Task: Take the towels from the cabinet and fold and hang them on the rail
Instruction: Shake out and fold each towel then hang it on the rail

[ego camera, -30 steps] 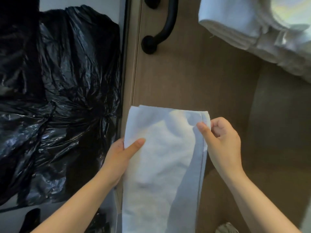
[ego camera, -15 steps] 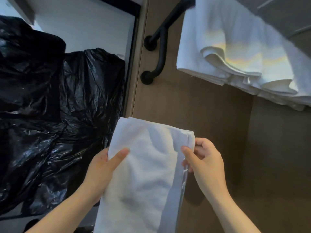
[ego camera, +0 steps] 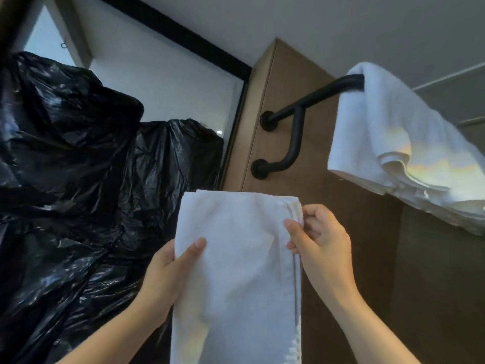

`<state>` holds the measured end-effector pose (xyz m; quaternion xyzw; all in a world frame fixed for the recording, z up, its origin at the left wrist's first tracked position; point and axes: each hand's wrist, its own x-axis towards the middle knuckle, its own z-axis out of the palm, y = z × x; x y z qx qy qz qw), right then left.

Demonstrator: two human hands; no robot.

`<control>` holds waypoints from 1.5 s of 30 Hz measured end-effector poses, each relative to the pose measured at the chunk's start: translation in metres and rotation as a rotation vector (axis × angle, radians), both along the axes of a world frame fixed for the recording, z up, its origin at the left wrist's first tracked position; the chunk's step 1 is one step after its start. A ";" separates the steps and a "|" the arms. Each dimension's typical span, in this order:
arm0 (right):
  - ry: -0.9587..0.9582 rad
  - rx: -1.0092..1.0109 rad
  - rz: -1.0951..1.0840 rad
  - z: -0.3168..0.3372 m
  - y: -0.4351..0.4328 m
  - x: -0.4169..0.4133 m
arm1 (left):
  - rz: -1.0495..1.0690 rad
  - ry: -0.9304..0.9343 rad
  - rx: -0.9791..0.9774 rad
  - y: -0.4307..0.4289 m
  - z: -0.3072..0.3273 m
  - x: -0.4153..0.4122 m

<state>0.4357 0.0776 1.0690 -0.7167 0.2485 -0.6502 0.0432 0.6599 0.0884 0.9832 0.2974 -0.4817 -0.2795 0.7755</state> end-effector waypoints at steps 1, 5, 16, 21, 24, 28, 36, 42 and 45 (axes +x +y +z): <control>0.006 -0.009 -0.024 0.006 -0.001 0.005 | -0.013 -0.002 -0.010 -0.005 0.005 0.006; 0.027 -0.034 -0.124 0.033 -0.004 0.024 | -0.108 -0.085 -0.056 -0.029 0.024 0.031; 0.253 -0.357 -0.671 0.112 -0.009 0.042 | -0.014 -0.262 -0.397 -0.077 0.070 0.048; 0.530 -0.437 -0.792 0.138 -0.003 0.021 | 0.021 -0.439 -0.403 -0.079 0.100 0.032; 0.627 -0.444 -0.835 0.149 0.004 0.009 | 0.110 -0.572 -0.421 -0.081 0.109 0.019; 0.819 -0.294 -1.152 0.157 0.013 0.005 | 0.213 -0.596 -0.461 -0.089 0.120 0.006; 0.786 -0.751 -1.224 0.215 0.004 0.012 | 0.356 -0.562 -0.449 -0.116 0.197 0.004; 0.707 -0.687 -1.305 0.279 -0.012 0.020 | 0.350 -0.499 -0.445 -0.141 0.268 -0.014; 0.587 -0.617 -1.340 0.304 -0.015 0.021 | 0.322 -0.505 -0.459 -0.153 0.297 -0.026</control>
